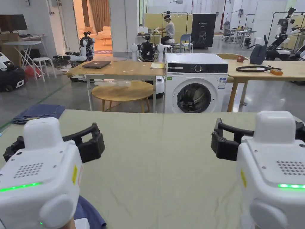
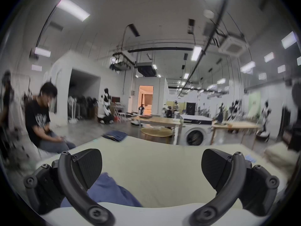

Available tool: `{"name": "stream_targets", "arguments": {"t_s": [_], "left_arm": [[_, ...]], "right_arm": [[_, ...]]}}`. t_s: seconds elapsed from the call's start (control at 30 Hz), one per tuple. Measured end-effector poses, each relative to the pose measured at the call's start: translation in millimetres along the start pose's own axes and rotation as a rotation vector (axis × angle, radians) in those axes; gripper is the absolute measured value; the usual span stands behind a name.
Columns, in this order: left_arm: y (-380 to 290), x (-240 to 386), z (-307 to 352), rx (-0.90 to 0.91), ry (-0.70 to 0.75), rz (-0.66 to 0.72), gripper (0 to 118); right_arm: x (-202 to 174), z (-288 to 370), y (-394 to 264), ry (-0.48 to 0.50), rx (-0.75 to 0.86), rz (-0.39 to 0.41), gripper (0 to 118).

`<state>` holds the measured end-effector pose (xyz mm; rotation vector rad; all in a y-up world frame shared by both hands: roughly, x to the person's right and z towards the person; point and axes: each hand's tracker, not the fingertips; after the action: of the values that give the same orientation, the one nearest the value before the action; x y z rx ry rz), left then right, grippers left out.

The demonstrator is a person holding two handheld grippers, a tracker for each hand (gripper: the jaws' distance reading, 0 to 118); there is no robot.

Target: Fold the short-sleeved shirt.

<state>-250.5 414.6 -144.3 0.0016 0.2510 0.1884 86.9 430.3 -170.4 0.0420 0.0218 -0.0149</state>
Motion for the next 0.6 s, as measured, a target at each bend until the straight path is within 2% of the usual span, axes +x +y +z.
{"name": "stream_targets", "arguments": {"t_s": [0.03,0.13,0.2,0.33,0.5,0.6], "left_arm": [[0.3,-1.1,-0.4,0.002,0.008,-0.019,118],[-1.0,9.7,0.7,-0.013,0.058,-0.155,118],[-2.1,11.3,4.0,0.004,0.043,-0.144,118],[0.7,16.2,1.0,0.009,0.002,-0.136,118],[2.2,23.5,-4.0,-0.015,-0.008,-0.173,118],[-0.2,24.8,-10.6,-0.04,-0.015,-0.176,118]], "right_arm": [[0.3,-0.2,-0.1,0.015,-0.004,-0.032,118],[-5.9,-0.9,-1.9,-0.004,0.017,0.034,118],[-9.0,-0.6,-1.0,-0.014,0.028,0.057,118],[-8.9,-4.4,0.8,0.03,-0.006,0.012,118],[-7.8,-11.2,-0.9,0.02,-0.052,0.037,118],[-4.5,-15.0,-2.8,0.036,-0.087,0.005,118]]}}
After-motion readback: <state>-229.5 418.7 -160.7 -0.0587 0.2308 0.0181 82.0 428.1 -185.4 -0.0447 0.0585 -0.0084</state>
